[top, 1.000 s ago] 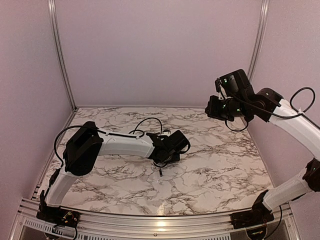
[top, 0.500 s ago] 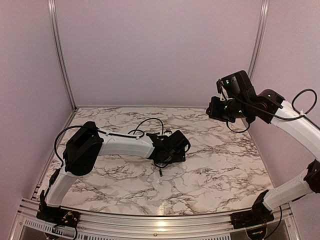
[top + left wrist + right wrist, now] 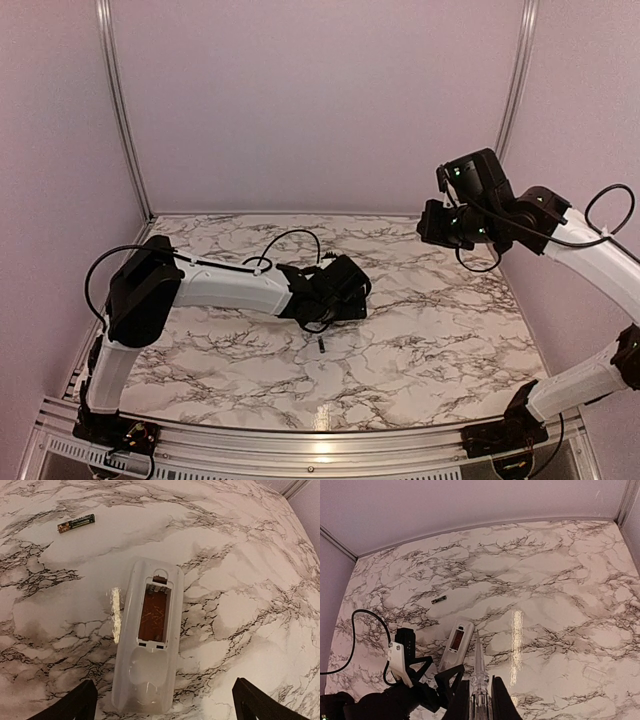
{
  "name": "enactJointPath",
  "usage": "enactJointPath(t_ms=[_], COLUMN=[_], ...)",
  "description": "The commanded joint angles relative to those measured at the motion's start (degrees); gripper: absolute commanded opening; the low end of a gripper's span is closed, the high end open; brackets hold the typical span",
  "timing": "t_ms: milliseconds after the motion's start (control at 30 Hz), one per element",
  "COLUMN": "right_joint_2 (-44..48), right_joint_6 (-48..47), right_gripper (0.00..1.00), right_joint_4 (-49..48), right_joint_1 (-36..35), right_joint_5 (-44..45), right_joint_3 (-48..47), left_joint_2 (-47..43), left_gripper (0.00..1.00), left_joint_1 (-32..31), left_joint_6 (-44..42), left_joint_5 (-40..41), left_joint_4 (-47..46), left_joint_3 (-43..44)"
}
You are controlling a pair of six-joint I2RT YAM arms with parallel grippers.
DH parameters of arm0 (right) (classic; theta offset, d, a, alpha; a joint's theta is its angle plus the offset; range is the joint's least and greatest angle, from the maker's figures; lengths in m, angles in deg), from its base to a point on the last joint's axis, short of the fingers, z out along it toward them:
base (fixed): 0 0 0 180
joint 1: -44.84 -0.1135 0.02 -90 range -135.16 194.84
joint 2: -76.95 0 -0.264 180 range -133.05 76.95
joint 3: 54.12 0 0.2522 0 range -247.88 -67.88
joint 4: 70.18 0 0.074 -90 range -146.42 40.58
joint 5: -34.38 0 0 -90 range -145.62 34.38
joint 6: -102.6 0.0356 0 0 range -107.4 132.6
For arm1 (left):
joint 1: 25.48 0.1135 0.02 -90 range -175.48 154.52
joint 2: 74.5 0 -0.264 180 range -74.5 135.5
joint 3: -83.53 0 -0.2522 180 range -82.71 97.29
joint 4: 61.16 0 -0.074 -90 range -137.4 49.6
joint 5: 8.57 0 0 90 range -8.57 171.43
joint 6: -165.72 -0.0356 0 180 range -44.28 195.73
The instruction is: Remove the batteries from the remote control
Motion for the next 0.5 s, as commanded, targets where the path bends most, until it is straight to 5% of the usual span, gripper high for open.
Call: enactJointPath(t_ms=[0, 467], right_joint_2=[2.2, 3.7], right_joint_6=[-2.7, -13.6], right_gripper=[0.0, 0.0], right_joint_4=[-1.8, -13.7], right_joint_1=[0.8, 2.6], right_joint_5=[3.5, 8.5], right_joint_3=[1.0, 9.4], left_joint_2=[-8.3, -30.9], left_gripper=[0.99, 0.99], left_joint_1=[-0.3, -0.3], left_joint_6=[-2.9, -9.3], left_joint_5=[1.3, 7.8], left_joint_4=[-7.4, -20.4], left_joint_3=[-5.4, -29.7])
